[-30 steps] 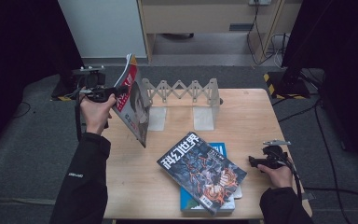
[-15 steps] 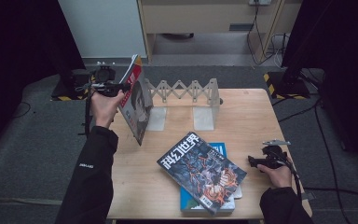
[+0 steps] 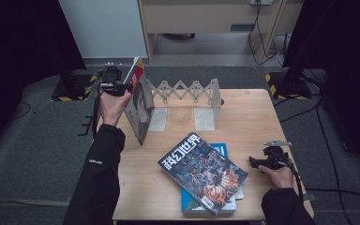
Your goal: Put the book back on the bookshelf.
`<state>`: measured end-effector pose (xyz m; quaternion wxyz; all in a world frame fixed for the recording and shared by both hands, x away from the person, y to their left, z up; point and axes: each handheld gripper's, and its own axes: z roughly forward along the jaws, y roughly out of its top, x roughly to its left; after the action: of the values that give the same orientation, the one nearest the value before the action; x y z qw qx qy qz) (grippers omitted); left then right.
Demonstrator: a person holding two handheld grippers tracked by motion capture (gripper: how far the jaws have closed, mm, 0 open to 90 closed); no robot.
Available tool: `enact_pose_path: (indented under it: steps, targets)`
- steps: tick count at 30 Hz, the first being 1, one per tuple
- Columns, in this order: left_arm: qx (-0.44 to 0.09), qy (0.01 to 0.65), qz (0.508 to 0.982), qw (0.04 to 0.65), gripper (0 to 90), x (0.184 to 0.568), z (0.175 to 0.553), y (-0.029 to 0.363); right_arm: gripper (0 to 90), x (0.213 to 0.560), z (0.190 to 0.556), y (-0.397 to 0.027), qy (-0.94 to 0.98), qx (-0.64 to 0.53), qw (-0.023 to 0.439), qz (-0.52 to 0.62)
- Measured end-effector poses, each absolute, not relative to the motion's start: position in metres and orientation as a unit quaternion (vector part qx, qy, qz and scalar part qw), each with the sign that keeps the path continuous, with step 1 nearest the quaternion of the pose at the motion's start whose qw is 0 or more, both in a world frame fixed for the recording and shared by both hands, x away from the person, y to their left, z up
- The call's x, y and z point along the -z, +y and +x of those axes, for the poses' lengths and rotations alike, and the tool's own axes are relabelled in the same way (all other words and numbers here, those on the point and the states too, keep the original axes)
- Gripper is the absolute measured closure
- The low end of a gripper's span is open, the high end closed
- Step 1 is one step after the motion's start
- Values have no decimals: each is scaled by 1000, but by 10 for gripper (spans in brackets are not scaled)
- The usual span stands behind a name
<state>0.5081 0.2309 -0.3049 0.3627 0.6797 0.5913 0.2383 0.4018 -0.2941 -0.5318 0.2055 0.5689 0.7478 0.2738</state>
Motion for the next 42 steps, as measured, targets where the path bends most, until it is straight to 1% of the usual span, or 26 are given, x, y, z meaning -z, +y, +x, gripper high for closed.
enact_pose_path:
  steps: [7, 17, 23, 30, 33, 34, 35, 36, 42]
  targets:
    - [-271, 587, 673, 359, 859, 308, 507, 227, 50, 532, 402, -294, 749, -273, 205, 568]
    - [-295, 582, 673, 348, 858, 318, 506, 222, 50, 532, 402, -294, 749, -274, 205, 568]
    - [-298, 580, 674, 348, 854, 319, 505, 221, 50, 532, 402, -294, 749, -274, 205, 567]
    - [-288, 571, 669, 379, 830, 324, 500, 231, 49, 532, 401, -294, 750, -274, 203, 567]
    - [-289, 564, 671, 385, 789, 322, 497, 234, 50, 532, 401, -294, 750, -274, 203, 567]
    - [-288, 561, 670, 391, 755, 321, 495, 235, 51, 531, 401, -293, 749, -274, 202, 568]
    - [-287, 561, 668, 396, 755, 320, 494, 236, 51, 531, 401, -293, 749, -274, 202, 568]
    - [-283, 559, 666, 404, 735, 318, 492, 238, 52, 531, 401, -293, 749, -274, 202, 569]
    - [-279, 534, 651, 461, 592, 314, 476, 248, 53, 530, 400, -293, 747, -278, 202, 570]
